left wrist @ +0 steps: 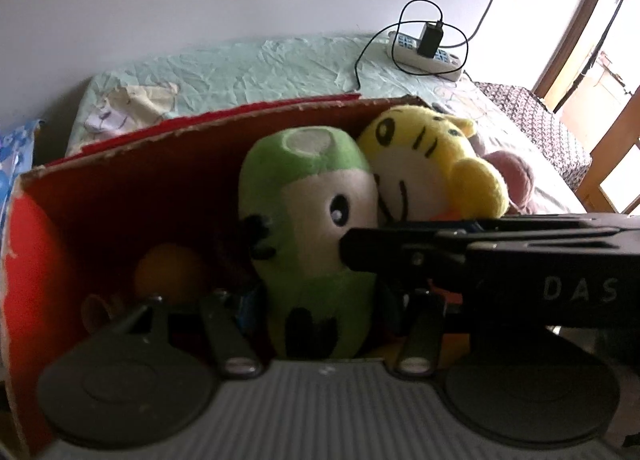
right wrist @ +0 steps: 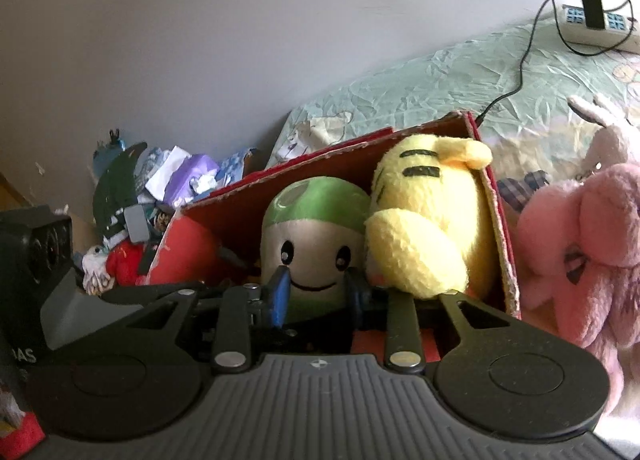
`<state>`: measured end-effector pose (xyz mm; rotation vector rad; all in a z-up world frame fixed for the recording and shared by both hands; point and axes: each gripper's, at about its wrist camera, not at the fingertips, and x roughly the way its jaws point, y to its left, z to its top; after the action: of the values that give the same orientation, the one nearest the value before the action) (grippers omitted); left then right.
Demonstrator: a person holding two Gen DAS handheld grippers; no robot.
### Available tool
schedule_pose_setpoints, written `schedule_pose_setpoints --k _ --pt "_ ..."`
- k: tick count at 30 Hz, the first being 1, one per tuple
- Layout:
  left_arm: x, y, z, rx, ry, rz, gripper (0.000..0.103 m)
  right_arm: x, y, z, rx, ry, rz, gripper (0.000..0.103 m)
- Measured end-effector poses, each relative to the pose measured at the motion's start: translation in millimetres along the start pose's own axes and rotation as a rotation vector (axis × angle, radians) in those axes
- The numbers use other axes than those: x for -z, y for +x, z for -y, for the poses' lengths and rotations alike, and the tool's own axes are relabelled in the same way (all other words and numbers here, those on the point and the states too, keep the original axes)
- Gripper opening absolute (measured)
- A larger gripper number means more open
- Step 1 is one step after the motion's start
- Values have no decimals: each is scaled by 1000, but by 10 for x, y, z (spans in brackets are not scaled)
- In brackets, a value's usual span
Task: Organize objects
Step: 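Carry the green bean plush into the red box beside the Pooh plush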
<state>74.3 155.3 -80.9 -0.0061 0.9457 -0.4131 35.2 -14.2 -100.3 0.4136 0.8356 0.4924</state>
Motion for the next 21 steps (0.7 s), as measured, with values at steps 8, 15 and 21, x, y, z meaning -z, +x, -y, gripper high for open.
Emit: schedule_pose_setpoints --k 8,15,21 --pt "11 45 157 -33 46 6 55 -28 -143 59 -41 88 62 31" --pt "-26 75 34 -7 -11 -33 63 -12 -67 11 -28 50 61 23" --pt "-9 120 34 -26 -54 -58 70 10 -23 79 -29 42 62 20"
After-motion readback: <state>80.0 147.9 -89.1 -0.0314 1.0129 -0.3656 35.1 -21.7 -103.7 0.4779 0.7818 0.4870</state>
